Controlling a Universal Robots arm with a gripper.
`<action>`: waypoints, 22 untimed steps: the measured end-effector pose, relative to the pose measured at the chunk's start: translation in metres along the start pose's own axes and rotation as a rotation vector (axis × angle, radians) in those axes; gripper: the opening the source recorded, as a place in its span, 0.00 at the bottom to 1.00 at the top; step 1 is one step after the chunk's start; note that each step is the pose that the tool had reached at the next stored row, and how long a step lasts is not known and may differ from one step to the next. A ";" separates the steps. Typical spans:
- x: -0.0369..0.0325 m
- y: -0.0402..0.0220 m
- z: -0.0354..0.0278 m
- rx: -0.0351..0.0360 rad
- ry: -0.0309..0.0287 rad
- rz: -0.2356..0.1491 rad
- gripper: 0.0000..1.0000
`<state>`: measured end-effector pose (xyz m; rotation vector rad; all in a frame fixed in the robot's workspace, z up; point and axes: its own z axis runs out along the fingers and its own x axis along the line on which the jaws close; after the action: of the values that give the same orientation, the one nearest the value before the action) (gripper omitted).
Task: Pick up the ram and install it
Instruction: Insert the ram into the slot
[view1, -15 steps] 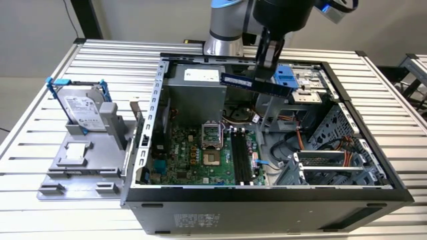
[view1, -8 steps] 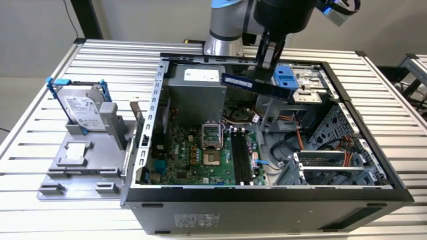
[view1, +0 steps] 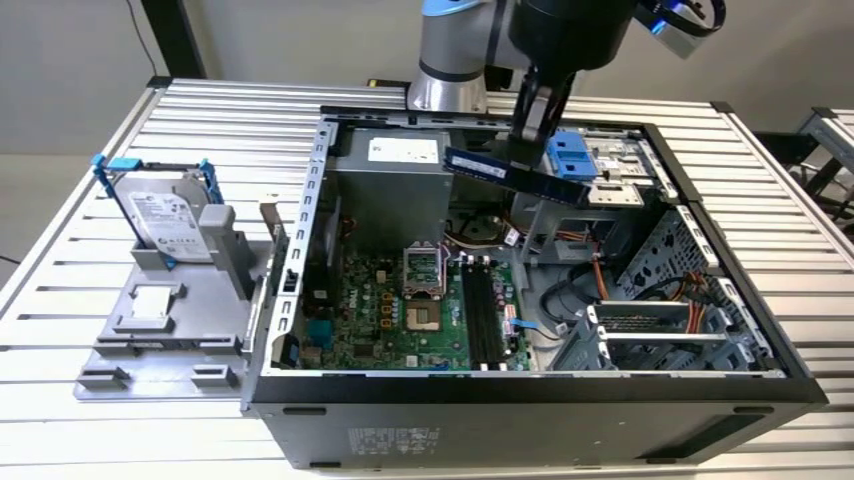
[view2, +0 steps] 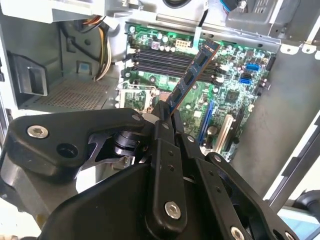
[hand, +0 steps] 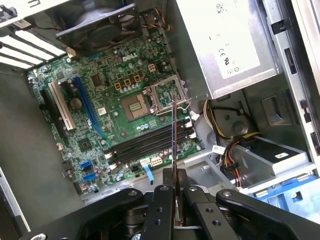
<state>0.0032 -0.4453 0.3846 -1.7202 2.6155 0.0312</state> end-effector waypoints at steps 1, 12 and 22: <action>0.0006 -0.0003 0.0000 0.0001 0.0000 0.006 0.00; 0.0086 -0.0038 -0.0002 0.0013 -0.0007 0.067 0.00; 0.0181 -0.0080 -0.0005 0.0023 -0.0012 0.115 0.00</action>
<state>0.0034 -0.4651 0.3846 -1.5665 2.7091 0.0301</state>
